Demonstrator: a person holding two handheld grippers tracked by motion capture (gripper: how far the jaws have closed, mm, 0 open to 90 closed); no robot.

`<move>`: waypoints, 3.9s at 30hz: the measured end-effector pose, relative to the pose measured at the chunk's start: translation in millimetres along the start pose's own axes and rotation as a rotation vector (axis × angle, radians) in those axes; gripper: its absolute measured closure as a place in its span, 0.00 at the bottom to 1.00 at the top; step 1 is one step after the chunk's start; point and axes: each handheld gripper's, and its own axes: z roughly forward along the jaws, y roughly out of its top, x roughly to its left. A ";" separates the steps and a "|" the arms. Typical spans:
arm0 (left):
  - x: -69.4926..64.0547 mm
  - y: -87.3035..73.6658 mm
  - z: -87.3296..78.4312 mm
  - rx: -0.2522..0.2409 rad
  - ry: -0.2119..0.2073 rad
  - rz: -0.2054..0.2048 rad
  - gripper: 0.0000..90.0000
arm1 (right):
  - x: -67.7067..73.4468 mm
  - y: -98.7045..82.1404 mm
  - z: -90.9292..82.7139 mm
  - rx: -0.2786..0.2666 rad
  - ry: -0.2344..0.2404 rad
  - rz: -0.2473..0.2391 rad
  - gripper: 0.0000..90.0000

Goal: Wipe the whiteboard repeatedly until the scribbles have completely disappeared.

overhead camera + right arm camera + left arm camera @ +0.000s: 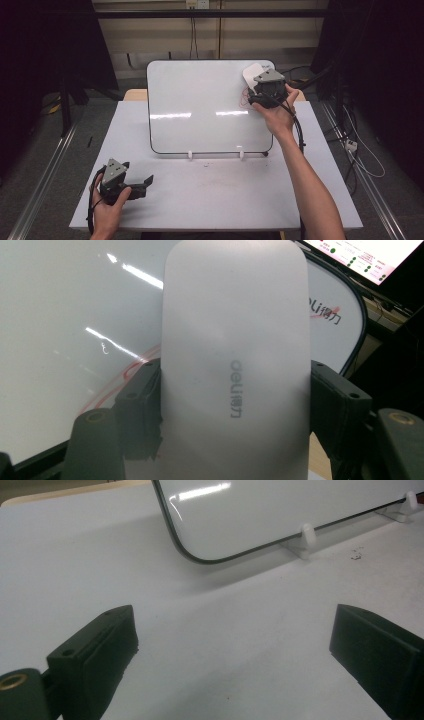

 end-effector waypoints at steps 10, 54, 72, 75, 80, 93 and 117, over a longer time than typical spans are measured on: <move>-0.3 0.0 -0.5 -0.005 0.001 -0.005 0.06 | 8.5 -4.6 -0.9 0.001 0.009 -0.027 0.35; -2.5 -0.1 1.1 0.005 -0.001 -0.003 0.06 | 69.3 -37.3 -10.4 -0.018 0.099 -0.137 0.35; 0.1 -0.5 -0.5 0.005 -0.001 -0.003 0.06 | 48.8 -25.1 -6.3 -0.022 0.076 -0.106 0.35; 0.1 -0.7 -0.2 0.004 0.002 -0.003 0.06 | 42.0 -20.2 -4.5 -0.024 0.069 -0.085 0.35; 0.2 -0.8 -1.1 0.001 0.000 -0.009 0.06 | 30.2 -10.9 -1.0 -0.030 0.058 -0.055 0.35; 0.9 -1.3 -1.1 0.000 0.000 -0.009 0.06 | 7.3 4.6 4.4 -0.032 0.033 0.016 0.35; 2.1 -2.0 -3.6 0.002 0.004 -0.012 0.06 | -20.0 2.0 0.1 0.009 -0.060 0.210 0.35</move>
